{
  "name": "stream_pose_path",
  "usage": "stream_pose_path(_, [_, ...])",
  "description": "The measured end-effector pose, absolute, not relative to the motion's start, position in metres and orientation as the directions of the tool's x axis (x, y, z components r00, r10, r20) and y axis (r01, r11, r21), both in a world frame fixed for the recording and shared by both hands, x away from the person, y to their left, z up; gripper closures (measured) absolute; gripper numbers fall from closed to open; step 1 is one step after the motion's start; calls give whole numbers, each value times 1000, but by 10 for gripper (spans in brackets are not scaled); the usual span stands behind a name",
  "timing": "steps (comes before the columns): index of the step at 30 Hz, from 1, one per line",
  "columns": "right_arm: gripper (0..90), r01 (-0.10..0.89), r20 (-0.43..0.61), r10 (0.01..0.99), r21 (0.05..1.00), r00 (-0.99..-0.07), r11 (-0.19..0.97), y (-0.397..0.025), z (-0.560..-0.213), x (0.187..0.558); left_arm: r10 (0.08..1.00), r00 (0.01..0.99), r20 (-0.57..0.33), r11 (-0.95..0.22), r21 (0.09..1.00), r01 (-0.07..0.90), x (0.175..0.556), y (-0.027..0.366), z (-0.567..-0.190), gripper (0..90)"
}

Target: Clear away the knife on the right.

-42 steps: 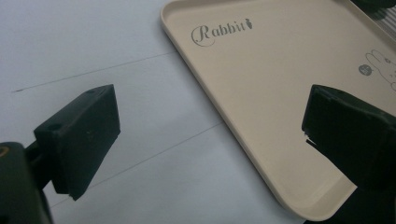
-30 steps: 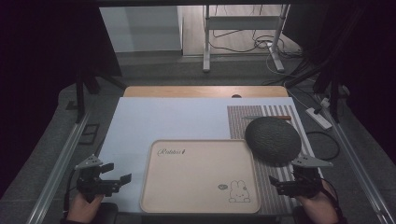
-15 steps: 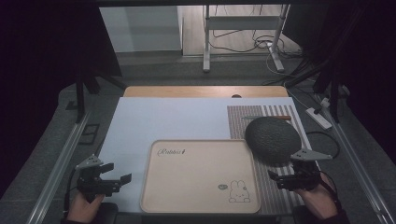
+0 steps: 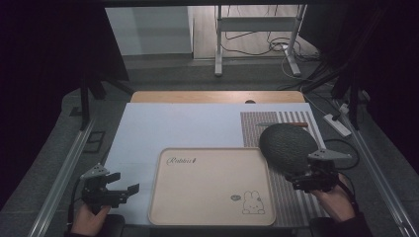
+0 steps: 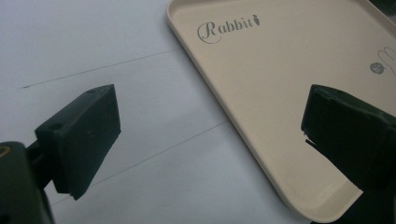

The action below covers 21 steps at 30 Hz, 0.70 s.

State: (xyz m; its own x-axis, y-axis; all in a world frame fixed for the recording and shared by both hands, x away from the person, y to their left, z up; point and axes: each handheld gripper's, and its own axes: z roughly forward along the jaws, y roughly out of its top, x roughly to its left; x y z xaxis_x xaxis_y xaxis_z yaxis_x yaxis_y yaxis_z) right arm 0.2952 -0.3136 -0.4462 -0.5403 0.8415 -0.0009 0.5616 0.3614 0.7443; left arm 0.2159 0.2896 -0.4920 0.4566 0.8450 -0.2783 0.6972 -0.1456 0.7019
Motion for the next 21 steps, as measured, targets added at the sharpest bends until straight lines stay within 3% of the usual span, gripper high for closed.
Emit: stream_pose_path(21, [0, 614, 17, 873, 718, -487, 329, -320, -448, 341, 845, 455, -280, -144, 701, 699, 216, 290, -492, 53])
